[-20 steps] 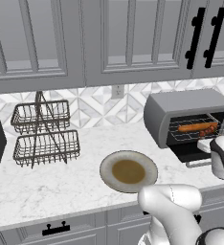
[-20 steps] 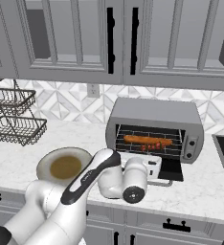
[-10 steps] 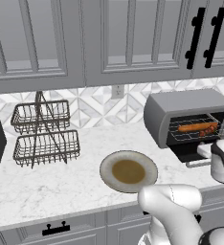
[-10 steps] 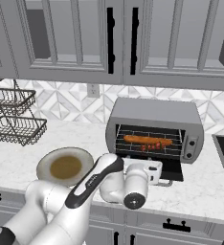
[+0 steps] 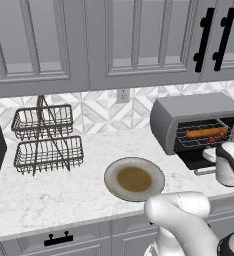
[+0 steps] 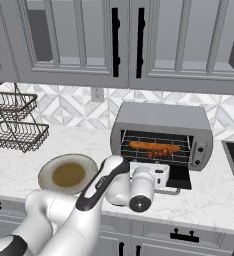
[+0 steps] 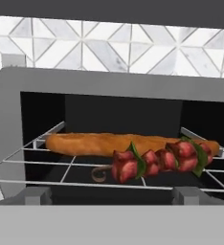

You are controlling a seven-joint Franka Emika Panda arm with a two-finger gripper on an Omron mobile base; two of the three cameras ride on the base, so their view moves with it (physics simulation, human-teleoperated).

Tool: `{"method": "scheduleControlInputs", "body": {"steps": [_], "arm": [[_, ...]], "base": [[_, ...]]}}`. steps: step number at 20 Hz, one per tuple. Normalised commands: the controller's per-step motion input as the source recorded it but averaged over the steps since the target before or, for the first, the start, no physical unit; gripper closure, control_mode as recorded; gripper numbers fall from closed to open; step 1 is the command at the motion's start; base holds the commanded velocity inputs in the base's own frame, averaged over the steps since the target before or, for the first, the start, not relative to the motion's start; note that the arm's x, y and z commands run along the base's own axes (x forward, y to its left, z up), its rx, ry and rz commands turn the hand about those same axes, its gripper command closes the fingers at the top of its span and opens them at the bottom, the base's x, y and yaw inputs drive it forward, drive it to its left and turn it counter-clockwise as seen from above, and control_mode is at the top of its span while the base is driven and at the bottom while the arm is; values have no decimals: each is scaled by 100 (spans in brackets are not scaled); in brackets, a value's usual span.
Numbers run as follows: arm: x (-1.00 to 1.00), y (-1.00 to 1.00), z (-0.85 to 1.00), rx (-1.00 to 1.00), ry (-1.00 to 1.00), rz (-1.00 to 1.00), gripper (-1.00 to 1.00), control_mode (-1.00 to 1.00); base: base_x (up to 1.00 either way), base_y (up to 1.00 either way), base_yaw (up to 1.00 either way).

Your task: Pick up the kebab skewer and baguette bread, and place them inside the toaster oven. Close the toaster oven door and start by setting the timer.

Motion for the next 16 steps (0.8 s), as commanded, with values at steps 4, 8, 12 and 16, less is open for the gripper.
{"method": "scheduleControlInputs", "body": {"steps": [4, 8, 12, 16], "arm": [[10, 0, -16, 0, 0, 0, -100, -100], [18, 0, -2, 0, 0, 0, -100, -100], [31, 0, 0, 0, 0, 0, -100, -100], [12, -5, -1, 0, 0, 0, -100, -100]], "base": [[0, 0, 0], [0, 0, 0], [0, 0, 0], [0, 0, 0]]}}
